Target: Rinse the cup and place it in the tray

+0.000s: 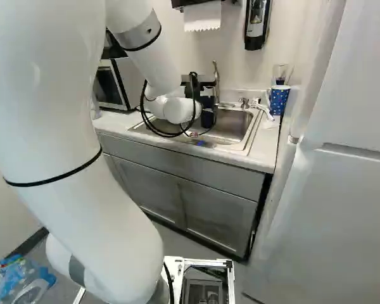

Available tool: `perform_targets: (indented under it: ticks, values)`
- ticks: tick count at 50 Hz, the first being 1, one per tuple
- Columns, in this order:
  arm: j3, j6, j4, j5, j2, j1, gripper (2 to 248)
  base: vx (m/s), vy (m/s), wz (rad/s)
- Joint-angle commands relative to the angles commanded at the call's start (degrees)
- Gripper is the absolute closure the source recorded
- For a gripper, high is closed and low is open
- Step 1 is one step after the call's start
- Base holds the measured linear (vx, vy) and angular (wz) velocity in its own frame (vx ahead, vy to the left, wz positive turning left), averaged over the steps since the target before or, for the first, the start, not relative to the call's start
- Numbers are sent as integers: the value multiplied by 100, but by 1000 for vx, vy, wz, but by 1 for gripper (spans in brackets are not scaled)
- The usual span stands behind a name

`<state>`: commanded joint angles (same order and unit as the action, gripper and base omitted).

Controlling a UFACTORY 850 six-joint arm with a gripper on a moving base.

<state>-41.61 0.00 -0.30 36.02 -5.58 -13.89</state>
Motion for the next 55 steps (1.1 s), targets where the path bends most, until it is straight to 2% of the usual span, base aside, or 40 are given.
perform_targets:
  ticks: [55]
  values:
    - [0,0,0,0,0,0,128,0,0,0]
